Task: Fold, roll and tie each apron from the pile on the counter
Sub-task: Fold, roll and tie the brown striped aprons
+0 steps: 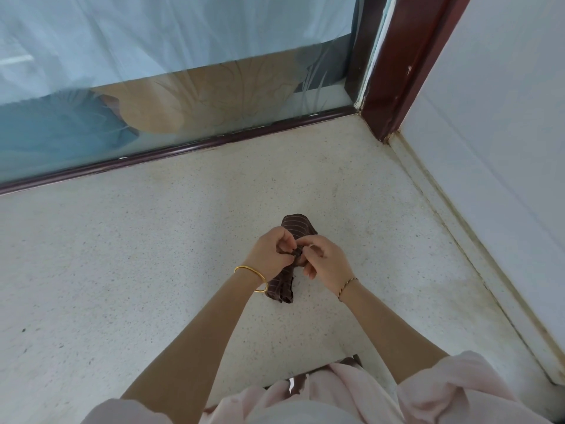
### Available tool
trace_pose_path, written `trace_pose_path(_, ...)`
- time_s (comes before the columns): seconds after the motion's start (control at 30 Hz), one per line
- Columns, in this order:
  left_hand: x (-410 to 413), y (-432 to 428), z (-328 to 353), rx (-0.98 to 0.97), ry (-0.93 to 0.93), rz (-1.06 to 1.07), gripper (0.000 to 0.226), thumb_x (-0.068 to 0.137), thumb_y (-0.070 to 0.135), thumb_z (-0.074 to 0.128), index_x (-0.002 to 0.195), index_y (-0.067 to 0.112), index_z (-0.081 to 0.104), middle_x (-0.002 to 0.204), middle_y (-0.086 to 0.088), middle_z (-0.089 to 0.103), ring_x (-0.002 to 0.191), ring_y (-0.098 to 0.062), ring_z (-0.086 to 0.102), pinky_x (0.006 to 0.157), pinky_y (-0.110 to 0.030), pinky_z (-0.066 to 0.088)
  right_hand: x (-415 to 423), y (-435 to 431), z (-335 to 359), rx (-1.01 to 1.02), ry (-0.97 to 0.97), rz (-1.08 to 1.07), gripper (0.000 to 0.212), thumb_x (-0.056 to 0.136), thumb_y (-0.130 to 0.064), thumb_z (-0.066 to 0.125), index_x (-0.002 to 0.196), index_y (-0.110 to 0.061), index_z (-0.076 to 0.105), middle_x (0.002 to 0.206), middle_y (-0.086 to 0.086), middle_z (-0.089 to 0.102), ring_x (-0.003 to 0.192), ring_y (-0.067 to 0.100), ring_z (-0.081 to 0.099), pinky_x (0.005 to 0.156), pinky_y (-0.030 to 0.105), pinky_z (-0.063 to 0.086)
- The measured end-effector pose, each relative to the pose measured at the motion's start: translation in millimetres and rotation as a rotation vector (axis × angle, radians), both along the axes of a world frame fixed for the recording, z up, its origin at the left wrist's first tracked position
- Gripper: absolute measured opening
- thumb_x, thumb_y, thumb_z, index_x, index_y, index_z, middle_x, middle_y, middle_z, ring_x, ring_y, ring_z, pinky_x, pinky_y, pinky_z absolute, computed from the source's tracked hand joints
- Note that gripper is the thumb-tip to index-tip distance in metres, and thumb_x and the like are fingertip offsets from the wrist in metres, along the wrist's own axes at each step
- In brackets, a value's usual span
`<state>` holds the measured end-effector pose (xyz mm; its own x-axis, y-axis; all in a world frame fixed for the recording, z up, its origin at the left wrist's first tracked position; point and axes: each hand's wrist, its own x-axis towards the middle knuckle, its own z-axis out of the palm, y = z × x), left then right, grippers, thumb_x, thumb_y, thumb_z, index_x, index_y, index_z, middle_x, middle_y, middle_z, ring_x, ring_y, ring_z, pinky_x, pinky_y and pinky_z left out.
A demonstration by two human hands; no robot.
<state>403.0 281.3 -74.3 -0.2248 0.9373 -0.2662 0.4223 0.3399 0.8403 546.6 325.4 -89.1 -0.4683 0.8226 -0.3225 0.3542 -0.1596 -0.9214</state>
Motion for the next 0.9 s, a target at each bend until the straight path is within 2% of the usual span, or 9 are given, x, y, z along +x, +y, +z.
trace_pose_path(0.07,1,-1,1,-0.003,0.026,-0.047,0.035,0.074,-0.006,0.062,0.074,0.027,0.051,0.076,0.006,0.055,0.070,-0.006,0.052,0.069,-0.019,0.047,-3,0,0,0.004,-0.022,0.084,0.017,0.094,-0.006,0.049,0.097,-0.014,0.064,0.071,0.003,0.063,0.055,0.012,0.057,0.051,0.021,0.048)
trace_pose_path(0.13,3,-2,1,0.026,0.073,-0.067,0.036,0.073,-0.007,0.061,0.073,0.027,0.050,0.074,0.008,0.055,0.068,-0.003,0.050,0.067,-0.013,0.044,-5,1,1,-0.010,-0.042,0.111,0.014,0.093,-0.004,0.050,0.098,-0.008,0.063,0.071,0.003,0.062,0.056,0.012,0.057,0.052,0.020,0.049)
trace_pose_path(0.27,6,-5,1,0.129,0.177,-0.064,0.028,0.072,-0.010,0.059,0.078,0.017,0.056,0.072,0.011,0.056,0.069,0.000,0.051,0.066,-0.006,0.040,-6,7,3,-0.047,-0.078,0.197,0.014,0.093,-0.002,0.051,0.106,-0.003,0.057,0.073,0.005,0.059,0.058,0.013,0.057,0.053,0.019,0.049)
trace_pose_path(0.33,8,-5,-1,0.124,0.252,-0.057,0.023,0.075,-0.004,0.061,0.084,0.017,0.058,0.076,0.011,0.057,0.075,-0.006,0.053,0.070,-0.012,0.042,-6,8,3,-0.036,-0.103,0.183,0.008,0.093,-0.003,0.053,0.099,-0.006,0.056,0.071,0.007,0.059,0.057,0.015,0.057,0.053,0.021,0.051)
trace_pose_path(0.4,10,-6,-3,0.113,0.310,-0.022,0.022,0.077,0.001,0.061,0.089,0.019,0.058,0.080,0.009,0.059,0.080,-0.012,0.054,0.071,-0.024,0.046,-8,8,2,-0.035,-0.118,0.138,0.003,0.093,-0.005,0.053,0.093,-0.008,0.055,0.069,0.006,0.058,0.055,0.014,0.056,0.052,0.022,0.050)
trace_pose_path(0.57,18,-7,-7,0.147,0.461,0.056,0.033,0.079,0.001,0.054,0.106,0.018,0.061,0.087,0.004,0.061,0.084,-0.015,0.053,0.071,-0.029,0.047,-12,2,3,-0.065,-0.115,0.090,0.005,0.094,-0.006,0.051,0.090,-0.005,0.053,0.066,0.003,0.057,0.046,0.005,0.051,0.044,0.015,0.044)
trace_pose_path(0.63,20,-5,-8,0.123,0.488,0.072,0.028,0.080,0.002,0.053,0.101,0.015,0.064,0.091,0.001,0.060,0.086,-0.017,0.052,0.073,-0.030,0.046,-13,3,5,-0.090,-0.090,0.092,0.009,0.096,-0.007,0.049,0.087,-0.006,0.052,0.067,0.003,0.057,0.049,0.009,0.051,0.044,0.015,0.043)
trace_pose_path(0.77,20,-3,-9,0.089,0.532,0.028,0.015,0.083,0.002,0.050,0.085,0.010,0.063,0.085,-0.004,0.053,0.079,-0.021,0.050,0.065,-0.027,0.041,-13,5,5,-0.131,-0.066,0.097,0.022,0.098,-0.012,0.046,0.078,-0.007,0.054,0.066,0.004,0.059,0.049,0.009,0.050,0.046,0.019,0.043)
trace_pose_path(0.9,15,-6,-13,0.161,0.437,0.000,0.010,0.083,0.000,0.057,0.081,0.008,0.061,0.089,-0.002,0.047,0.076,-0.020,0.049,0.066,-0.027,0.043,-10,7,2,-0.193,-0.022,0.061,0.017,0.096,-0.008,0.050,0.082,-0.006,0.058,0.066,0.006,0.061,0.048,0.011,0.047,0.045,0.021,0.039)
